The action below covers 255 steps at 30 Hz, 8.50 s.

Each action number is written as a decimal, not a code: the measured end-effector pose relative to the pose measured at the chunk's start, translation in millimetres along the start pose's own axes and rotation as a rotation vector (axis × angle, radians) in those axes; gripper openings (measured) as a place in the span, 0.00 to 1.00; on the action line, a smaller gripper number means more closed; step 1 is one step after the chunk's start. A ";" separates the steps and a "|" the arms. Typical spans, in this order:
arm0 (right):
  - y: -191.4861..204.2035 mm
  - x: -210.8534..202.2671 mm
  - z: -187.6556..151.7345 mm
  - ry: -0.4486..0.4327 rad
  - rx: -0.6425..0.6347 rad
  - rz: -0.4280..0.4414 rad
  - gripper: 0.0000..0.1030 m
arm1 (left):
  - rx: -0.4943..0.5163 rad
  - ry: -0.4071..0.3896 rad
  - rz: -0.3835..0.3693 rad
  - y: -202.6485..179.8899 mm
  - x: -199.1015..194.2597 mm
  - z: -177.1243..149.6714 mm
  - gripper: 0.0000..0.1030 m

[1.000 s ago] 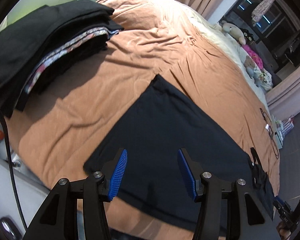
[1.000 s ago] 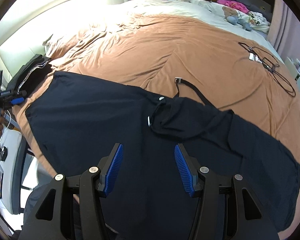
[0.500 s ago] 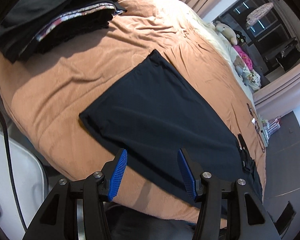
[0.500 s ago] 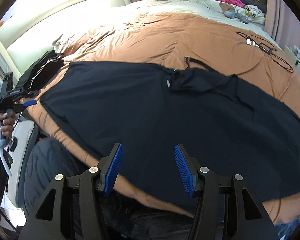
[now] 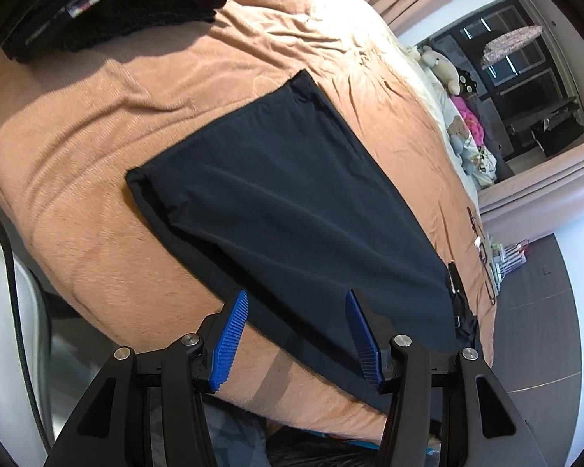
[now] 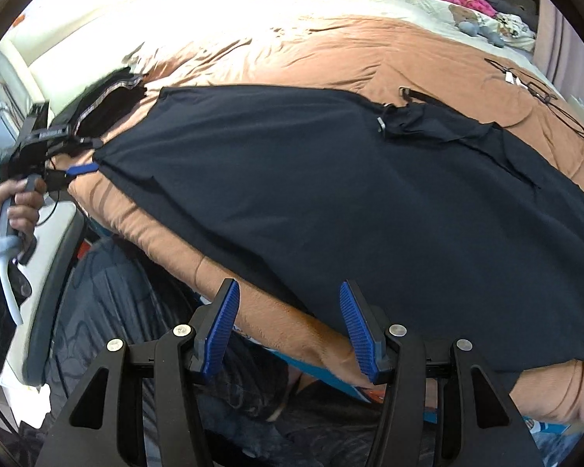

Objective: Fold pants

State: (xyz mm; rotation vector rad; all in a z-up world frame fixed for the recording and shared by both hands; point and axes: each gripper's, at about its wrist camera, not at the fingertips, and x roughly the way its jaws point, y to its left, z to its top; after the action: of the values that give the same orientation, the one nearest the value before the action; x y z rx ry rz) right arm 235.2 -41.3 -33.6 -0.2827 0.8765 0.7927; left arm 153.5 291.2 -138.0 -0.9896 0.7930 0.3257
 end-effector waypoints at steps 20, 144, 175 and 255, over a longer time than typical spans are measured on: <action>20.2 33.3 -0.2 0.024 -0.102 -0.033 0.02 | -0.058 -0.034 0.030 20.3 3.0 -3.2 0.01; -49.4 76.4 48.1 0.116 0.423 0.117 0.03 | 0.207 -0.311 -0.356 -247.3 -114.1 77.6 0.02; -159.7 -79.0 -47.6 -0.213 0.567 -0.053 0.07 | 0.542 -0.143 -0.509 -487.9 -83.5 -31.1 0.02; -292.4 -140.2 -213.6 -0.548 1.166 -0.012 0.58 | 0.485 0.281 -0.165 -339.8 156.1 -126.2 0.67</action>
State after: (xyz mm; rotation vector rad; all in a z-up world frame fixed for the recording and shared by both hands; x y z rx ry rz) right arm 268.9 -424.8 -84.4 0.9170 0.6797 0.2186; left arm 400.7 -10.8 -79.4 -0.6409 0.9792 -0.1507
